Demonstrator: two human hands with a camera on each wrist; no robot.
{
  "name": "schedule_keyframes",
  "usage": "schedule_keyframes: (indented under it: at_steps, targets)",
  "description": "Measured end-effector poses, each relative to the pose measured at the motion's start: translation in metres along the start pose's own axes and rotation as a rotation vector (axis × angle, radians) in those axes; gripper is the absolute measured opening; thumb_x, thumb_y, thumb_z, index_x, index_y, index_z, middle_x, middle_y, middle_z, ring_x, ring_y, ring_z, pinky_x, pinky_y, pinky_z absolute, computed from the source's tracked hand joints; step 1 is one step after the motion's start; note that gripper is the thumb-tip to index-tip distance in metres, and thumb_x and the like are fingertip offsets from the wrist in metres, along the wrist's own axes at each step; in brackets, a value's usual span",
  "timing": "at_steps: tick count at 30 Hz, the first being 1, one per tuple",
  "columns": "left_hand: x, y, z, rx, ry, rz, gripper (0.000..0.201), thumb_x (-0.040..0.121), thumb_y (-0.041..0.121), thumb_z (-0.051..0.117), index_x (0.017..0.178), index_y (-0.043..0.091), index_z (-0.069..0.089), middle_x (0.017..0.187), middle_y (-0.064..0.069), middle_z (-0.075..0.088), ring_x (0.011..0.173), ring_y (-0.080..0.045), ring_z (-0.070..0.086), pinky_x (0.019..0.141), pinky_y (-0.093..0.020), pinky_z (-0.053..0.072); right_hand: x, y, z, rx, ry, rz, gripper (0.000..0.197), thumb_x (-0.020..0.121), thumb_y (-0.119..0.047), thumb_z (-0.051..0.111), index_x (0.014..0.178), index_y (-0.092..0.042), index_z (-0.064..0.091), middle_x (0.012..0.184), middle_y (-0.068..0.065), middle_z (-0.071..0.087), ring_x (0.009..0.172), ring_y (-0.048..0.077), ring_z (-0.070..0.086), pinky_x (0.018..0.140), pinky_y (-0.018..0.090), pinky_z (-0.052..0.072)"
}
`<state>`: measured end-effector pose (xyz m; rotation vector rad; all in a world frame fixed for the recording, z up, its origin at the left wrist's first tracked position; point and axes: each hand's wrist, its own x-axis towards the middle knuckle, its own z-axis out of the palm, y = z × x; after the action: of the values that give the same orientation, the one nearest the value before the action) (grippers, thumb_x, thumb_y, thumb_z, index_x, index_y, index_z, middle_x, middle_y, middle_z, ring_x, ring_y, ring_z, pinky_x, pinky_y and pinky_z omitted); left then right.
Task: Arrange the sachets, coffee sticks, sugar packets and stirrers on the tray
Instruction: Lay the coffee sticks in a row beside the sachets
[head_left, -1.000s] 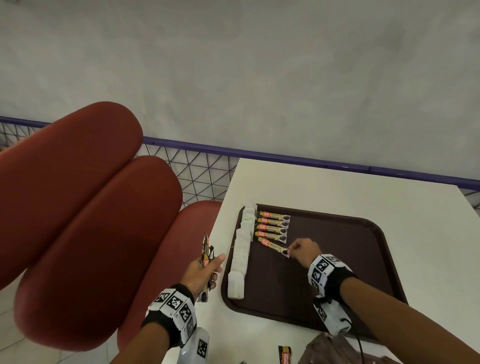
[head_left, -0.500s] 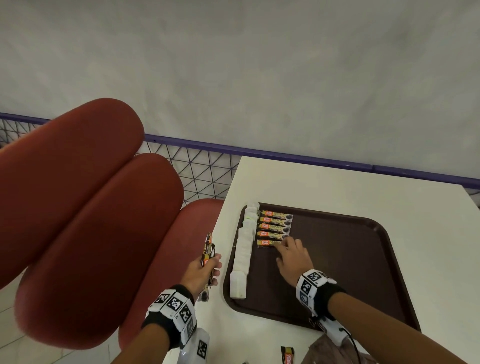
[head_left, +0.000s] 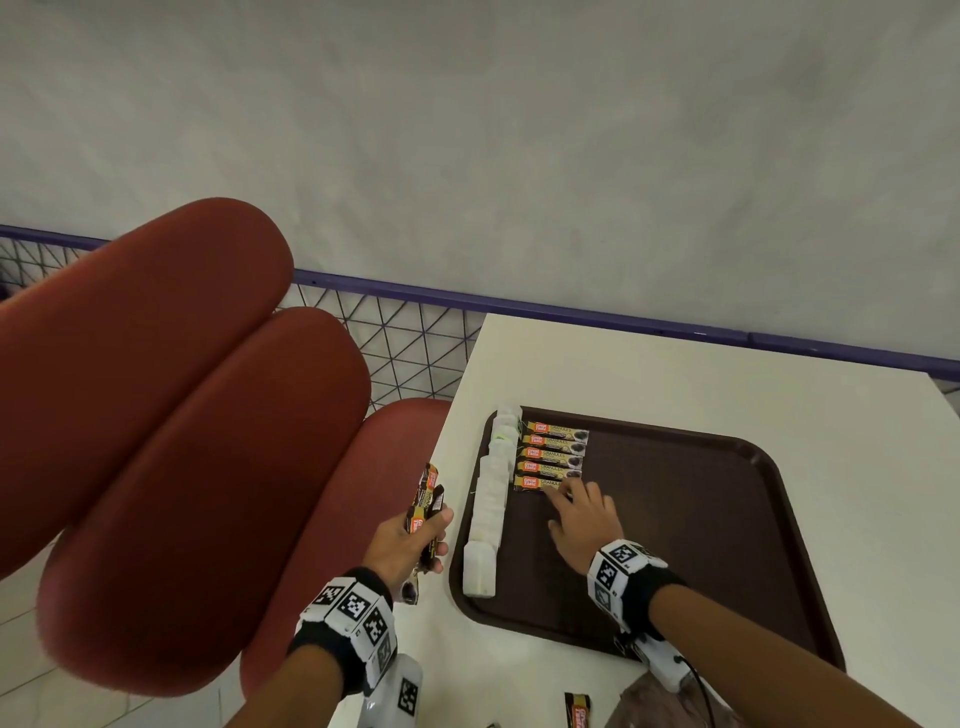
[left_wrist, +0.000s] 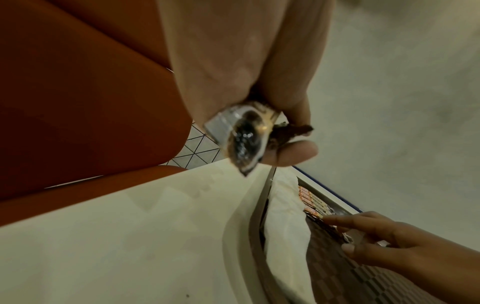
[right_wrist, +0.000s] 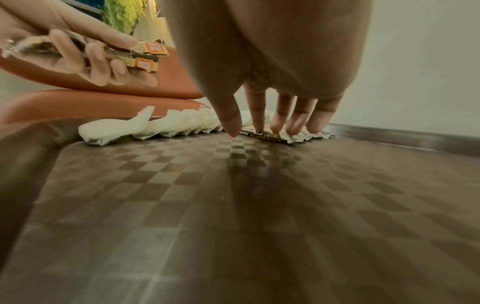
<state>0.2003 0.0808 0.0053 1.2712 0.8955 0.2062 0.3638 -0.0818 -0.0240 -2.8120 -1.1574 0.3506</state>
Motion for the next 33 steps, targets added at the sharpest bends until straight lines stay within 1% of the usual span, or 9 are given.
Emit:
schedule_keyframes:
  at_steps: [6, 11, 14, 20, 23, 26, 29, 31, 33]
  targets:
    - [-0.004, 0.003, 0.003, 0.038, -0.024, 0.008, 0.022, 0.086, 0.020, 0.065, 0.103, 0.007, 0.062, 0.072, -0.007, 0.061, 0.059, -0.016, 0.056, 0.045, -0.022, 0.046, -0.003, -0.006, -0.011, 0.136, 0.104, -0.033, 0.047, 0.094, -0.028, 0.043, 0.140, -0.023, 0.033, 0.141, 0.001, 0.034, 0.129, 0.020, 0.031, 0.105, 0.032, 0.029]
    - [-0.011, 0.007, 0.010, 0.136, -0.063, 0.037, 0.014, 0.085, 0.018, 0.067, 0.094, 0.009, 0.061, 0.077, -0.008, 0.070, 0.057, -0.013, 0.057, 0.044, -0.021, 0.044, -0.008, -0.022, -0.017, 0.375, 0.131, -0.173, 0.027, 0.094, -0.026, 0.045, 0.118, -0.019, 0.054, 0.121, -0.001, 0.050, 0.115, 0.016, 0.040, 0.100, 0.028, 0.034]
    - [-0.013, 0.008, 0.016, 0.152, -0.078, 0.053, 0.016, 0.084, 0.017, 0.068, 0.094, 0.006, 0.062, 0.082, -0.011, 0.072, 0.053, -0.010, 0.057, 0.044, -0.021, 0.044, -0.014, -0.036, -0.021, 0.560, 0.126, -0.217, 0.022, 0.094, -0.027, 0.048, 0.110, -0.016, 0.060, 0.106, 0.000, 0.055, 0.104, 0.014, 0.043, 0.093, 0.026, 0.036]
    - [-0.023, 0.013, 0.028, 0.128, -0.211, 0.006, 0.021, 0.090, 0.025, 0.060, 0.106, 0.012, 0.061, 0.096, -0.012, 0.072, 0.058, -0.009, 0.062, 0.046, -0.020, 0.042, -0.016, -0.048, -0.030, 0.690, 0.098, -0.263, 0.031, 0.093, -0.021, 0.052, 0.123, -0.022, 0.056, 0.099, -0.005, 0.042, 0.100, 0.008, 0.032, 0.091, 0.022, 0.030]
    - [-0.027, 0.012, 0.030, 0.114, -0.265, -0.029, 0.024, 0.091, 0.028, 0.057, 0.111, 0.016, 0.058, 0.100, -0.011, 0.072, 0.062, -0.011, 0.064, 0.049, -0.019, 0.044, -0.012, -0.042, -0.033, 0.712, 0.047, -0.264, 0.021, 0.089, -0.021, 0.057, 0.110, -0.020, 0.063, 0.098, -0.004, 0.044, 0.101, 0.012, 0.036, 0.092, 0.026, 0.035]
    - [-0.032, 0.010, 0.030, 0.111, -0.294, -0.050, 0.027, 0.091, 0.031, 0.056, 0.114, 0.017, 0.057, 0.103, -0.011, 0.072, 0.068, -0.013, 0.066, 0.051, -0.019, 0.046, -0.011, -0.034, -0.035, 0.798, 0.020, -0.274, 0.005, 0.082, -0.029, 0.062, 0.084, -0.033, 0.061, 0.089, -0.005, 0.050, 0.098, 0.022, 0.047, 0.088, 0.035, 0.042]
    - [-0.034, 0.010, 0.029, 0.136, -0.282, -0.034, 0.029, 0.091, 0.033, 0.056, 0.114, 0.017, 0.058, 0.102, -0.009, 0.072, 0.074, -0.014, 0.068, 0.056, -0.022, 0.051, -0.012, -0.027, -0.039, 0.862, -0.012, -0.274, 0.025, 0.084, -0.019, 0.063, 0.072, -0.037, 0.052, 0.080, -0.012, 0.052, 0.084, 0.014, 0.048, 0.074, 0.024, 0.038]
    - [-0.035, 0.010, 0.027, 0.138, -0.265, -0.015, 0.027, 0.092, 0.032, 0.055, 0.112, 0.015, 0.060, 0.102, -0.010, 0.072, 0.078, -0.015, 0.069, 0.062, -0.023, 0.055, -0.013, -0.024, -0.042, 0.938, -0.053, -0.232, 0.026, 0.087, -0.012, 0.061, 0.073, -0.031, 0.052, 0.079, -0.010, 0.053, 0.075, 0.008, 0.047, 0.070, 0.018, 0.038]
    - [-0.035, 0.010, 0.024, 0.118, -0.240, -0.012, 0.025, 0.091, 0.028, 0.057, 0.109, 0.013, 0.062, 0.100, -0.011, 0.072, 0.077, -0.014, 0.068, 0.062, -0.023, 0.056, -0.014, -0.020, -0.042, 1.051, -0.061, -0.145, 0.022, 0.089, -0.008, 0.057, 0.074, -0.024, 0.052, 0.078, -0.005, 0.056, 0.074, 0.009, 0.051, 0.071, 0.016, 0.041]
